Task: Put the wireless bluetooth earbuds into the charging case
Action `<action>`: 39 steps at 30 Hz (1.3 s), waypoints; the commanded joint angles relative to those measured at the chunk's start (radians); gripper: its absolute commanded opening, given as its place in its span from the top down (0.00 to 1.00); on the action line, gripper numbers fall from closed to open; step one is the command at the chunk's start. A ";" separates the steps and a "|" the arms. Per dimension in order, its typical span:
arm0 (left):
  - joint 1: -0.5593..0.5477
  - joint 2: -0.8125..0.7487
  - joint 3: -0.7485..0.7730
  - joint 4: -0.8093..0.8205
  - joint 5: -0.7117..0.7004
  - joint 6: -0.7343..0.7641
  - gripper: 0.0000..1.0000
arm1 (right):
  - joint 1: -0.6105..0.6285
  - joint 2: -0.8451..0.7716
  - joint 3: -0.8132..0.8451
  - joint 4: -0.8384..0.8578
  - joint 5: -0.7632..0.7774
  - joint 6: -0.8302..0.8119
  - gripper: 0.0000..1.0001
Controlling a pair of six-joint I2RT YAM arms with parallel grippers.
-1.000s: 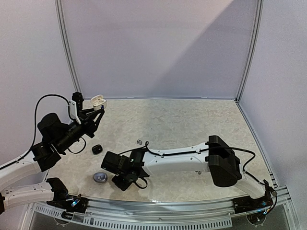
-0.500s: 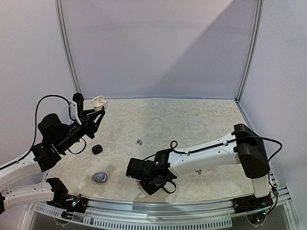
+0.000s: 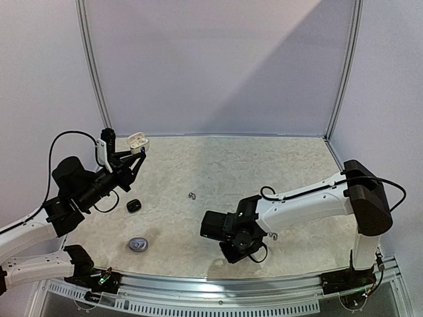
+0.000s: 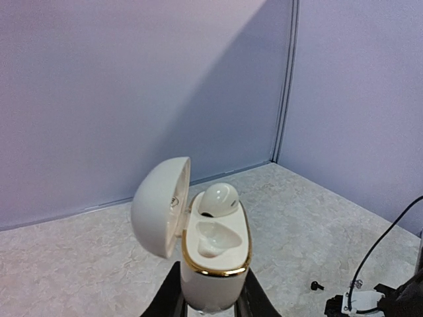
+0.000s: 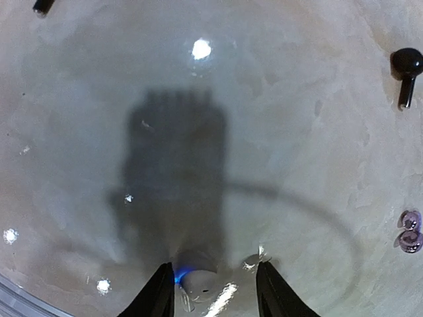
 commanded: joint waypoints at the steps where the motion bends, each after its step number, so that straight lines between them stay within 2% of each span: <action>1: 0.001 -0.005 -0.018 0.028 0.014 0.007 1.00 | -0.024 0.043 0.101 -0.114 -0.014 -0.014 0.54; 6: 0.001 -0.005 -0.020 0.028 0.017 0.005 1.00 | -0.069 0.080 0.228 -0.251 -0.033 0.020 0.46; 10: 0.001 0.007 -0.018 0.040 0.021 -0.002 1.00 | -0.108 0.093 0.297 -0.282 -0.135 0.052 0.41; 16: 0.001 0.011 -0.024 0.048 0.024 -0.004 1.00 | -0.120 0.160 0.353 -0.385 -0.255 0.024 0.41; 21: -0.001 0.002 -0.026 0.041 0.025 -0.003 1.00 | -0.120 0.197 0.344 -0.375 -0.274 -0.009 0.42; 29: -0.004 0.007 -0.027 0.044 0.052 -0.009 1.00 | -0.124 0.239 0.313 -0.340 -0.280 -0.041 0.51; 39: -0.004 0.006 -0.028 0.041 0.058 -0.009 1.00 | -0.125 0.220 0.255 -0.281 -0.302 -0.029 0.68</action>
